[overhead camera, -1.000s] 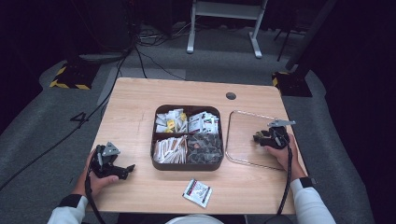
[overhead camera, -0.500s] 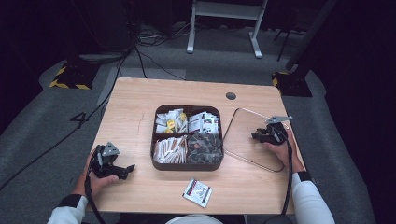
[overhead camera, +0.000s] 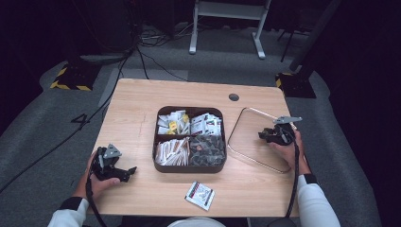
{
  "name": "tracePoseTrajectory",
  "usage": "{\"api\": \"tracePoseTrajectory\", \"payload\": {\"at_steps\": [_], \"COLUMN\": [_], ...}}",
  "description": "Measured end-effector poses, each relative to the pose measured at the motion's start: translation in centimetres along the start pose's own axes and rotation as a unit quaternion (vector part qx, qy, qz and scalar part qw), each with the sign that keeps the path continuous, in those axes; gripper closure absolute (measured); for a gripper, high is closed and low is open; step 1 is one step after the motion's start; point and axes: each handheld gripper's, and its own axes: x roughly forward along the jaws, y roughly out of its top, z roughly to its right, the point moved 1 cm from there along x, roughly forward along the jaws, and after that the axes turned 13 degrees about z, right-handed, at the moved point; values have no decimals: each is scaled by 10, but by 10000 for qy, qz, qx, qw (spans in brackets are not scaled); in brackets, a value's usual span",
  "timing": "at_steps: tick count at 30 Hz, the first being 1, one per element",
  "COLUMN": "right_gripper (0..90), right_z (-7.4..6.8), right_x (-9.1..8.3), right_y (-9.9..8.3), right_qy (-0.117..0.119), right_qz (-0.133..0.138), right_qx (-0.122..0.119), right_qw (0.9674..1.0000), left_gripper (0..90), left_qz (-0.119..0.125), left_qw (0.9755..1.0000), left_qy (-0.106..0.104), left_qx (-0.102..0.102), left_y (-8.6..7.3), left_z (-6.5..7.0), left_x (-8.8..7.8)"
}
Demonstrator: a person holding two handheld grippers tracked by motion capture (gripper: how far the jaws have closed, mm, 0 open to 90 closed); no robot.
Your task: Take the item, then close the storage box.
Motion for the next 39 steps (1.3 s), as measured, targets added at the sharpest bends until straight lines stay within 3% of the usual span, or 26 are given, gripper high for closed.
{"api": "tracePoseTrajectory", "payload": {"at_steps": [4,10,19,28,39], "right_gripper": [596,595,595,595,596], "right_z": [1,-4,-13,-23,-52], "right_x": [-10,-30,-41,-45,-35], "right_y": [12,38,65,87,111], "right_qy": [-97,-58,59,99,392], "right_qz": [148,507,753,862,926], "right_qx": [13,-88,-103,-217,-371], "right_qw": [9998,9987,9971,9960,9942], "left_gripper": [5,5,5,5,5], "left_qz": [2,0,0,1,-2], "left_qw": [10000,10000,10000,10000,10000], "left_qy": [24,9,9,12,9], "left_qx": [-14,-2,-2,-8,-3], "left_y": [0,0,0,0,0], "left_z": [0,0,0,0,0], "left_x": [0,0,0,0,0]}}
